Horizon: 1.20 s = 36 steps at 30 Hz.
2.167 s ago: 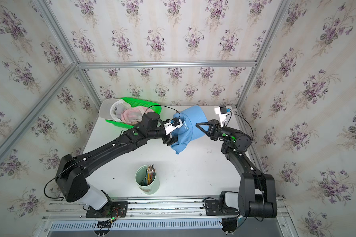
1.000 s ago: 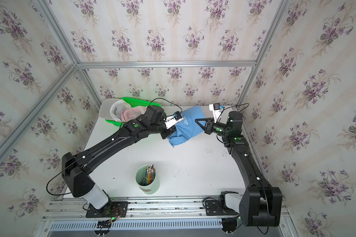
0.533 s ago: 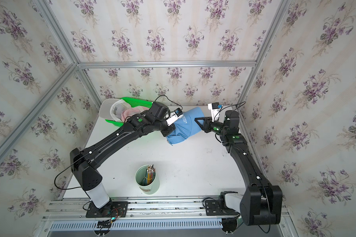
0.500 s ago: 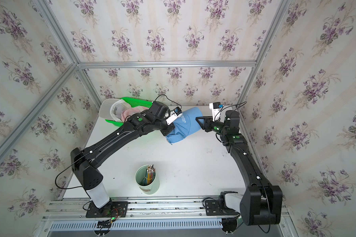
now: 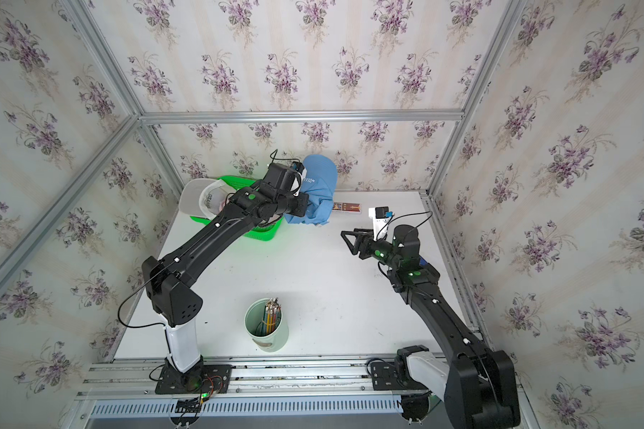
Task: Turn the baseball cap inside out
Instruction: Turn over the baseball cap.
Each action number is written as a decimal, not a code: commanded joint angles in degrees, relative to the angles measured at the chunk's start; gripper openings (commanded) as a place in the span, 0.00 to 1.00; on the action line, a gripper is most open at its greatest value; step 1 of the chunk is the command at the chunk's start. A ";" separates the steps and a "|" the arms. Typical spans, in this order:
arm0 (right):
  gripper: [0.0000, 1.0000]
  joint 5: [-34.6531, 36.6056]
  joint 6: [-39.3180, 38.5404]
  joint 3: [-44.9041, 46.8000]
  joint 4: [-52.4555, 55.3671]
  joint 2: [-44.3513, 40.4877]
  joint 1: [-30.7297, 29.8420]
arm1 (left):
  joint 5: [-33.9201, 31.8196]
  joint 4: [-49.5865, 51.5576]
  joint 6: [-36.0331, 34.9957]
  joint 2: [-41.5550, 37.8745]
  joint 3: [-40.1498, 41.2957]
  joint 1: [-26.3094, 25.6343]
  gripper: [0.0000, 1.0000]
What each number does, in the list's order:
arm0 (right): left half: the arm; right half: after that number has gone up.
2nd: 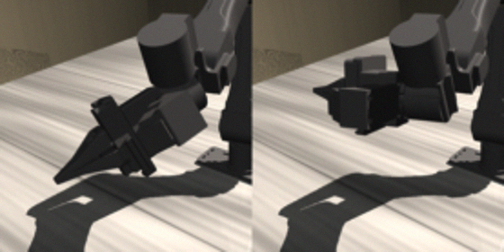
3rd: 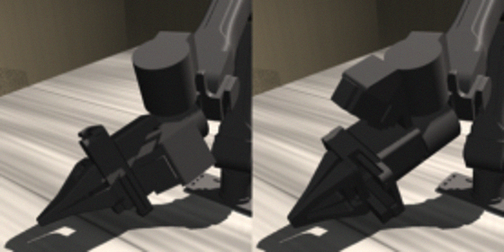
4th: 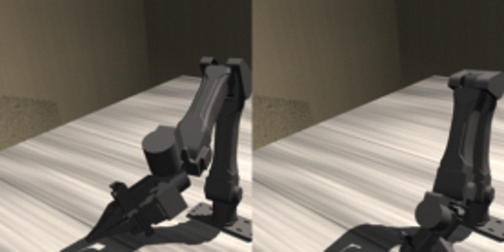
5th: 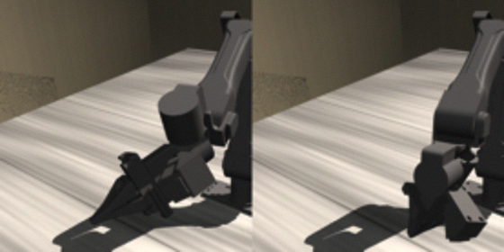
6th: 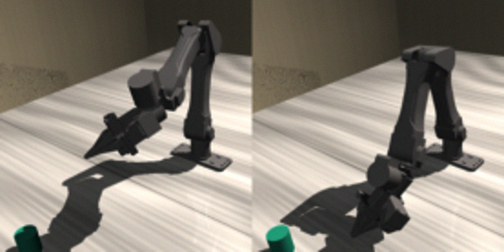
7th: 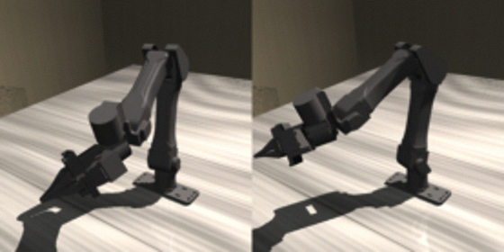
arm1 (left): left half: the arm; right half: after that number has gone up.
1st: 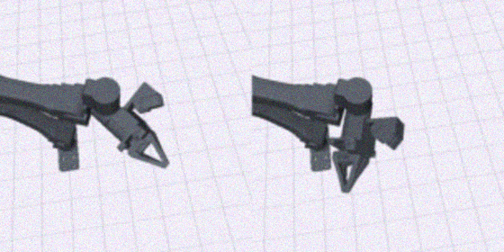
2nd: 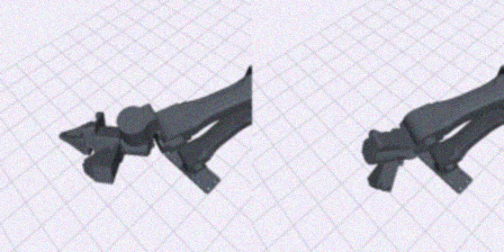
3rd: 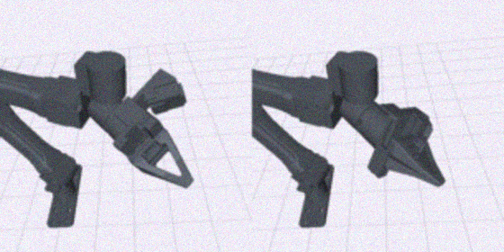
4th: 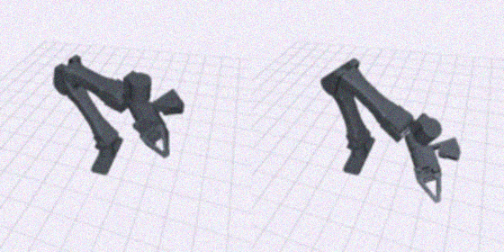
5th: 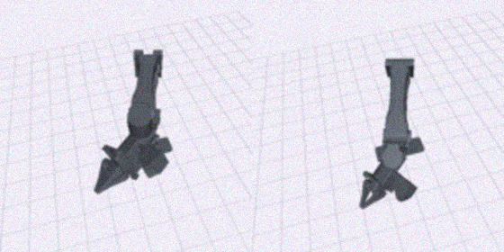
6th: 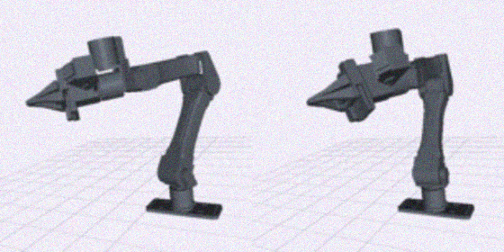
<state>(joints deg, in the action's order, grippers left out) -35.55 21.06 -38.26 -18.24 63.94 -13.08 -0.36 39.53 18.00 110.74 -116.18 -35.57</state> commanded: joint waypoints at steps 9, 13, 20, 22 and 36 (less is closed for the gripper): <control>0.70 -4.10 -1.90 0.49 -14.27 2.47 -2.53 | 5.90 -2.76 7.49 -1.40 0.29 -1.16 0.00; 0.70 -4.34 -3.43 -0.17 -14.63 3.53 -3.18 | 6.93 -3.08 8.25 -1.50 0.55 -1.43 0.00; 0.70 -4.00 -5.30 -2.99 -14.64 6.98 -4.91 | 9.84 -3.59 9.25 -1.30 0.25 -1.93 0.00; 0.69 -3.81 -5.80 -3.57 -14.39 8.16 -4.89 | 10.03 -3.42 9.09 -1.57 0.29 -2.11 0.00; 0.00 -5.15 -14.77 -4.29 -2.58 6.38 -4.63 | 14.05 -4.69 8.17 -5.29 5.50 -1.81 0.00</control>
<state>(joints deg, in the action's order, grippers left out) -42.44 10.22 -42.11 -26.44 70.85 -17.89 11.97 37.43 26.63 106.63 -111.79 -37.52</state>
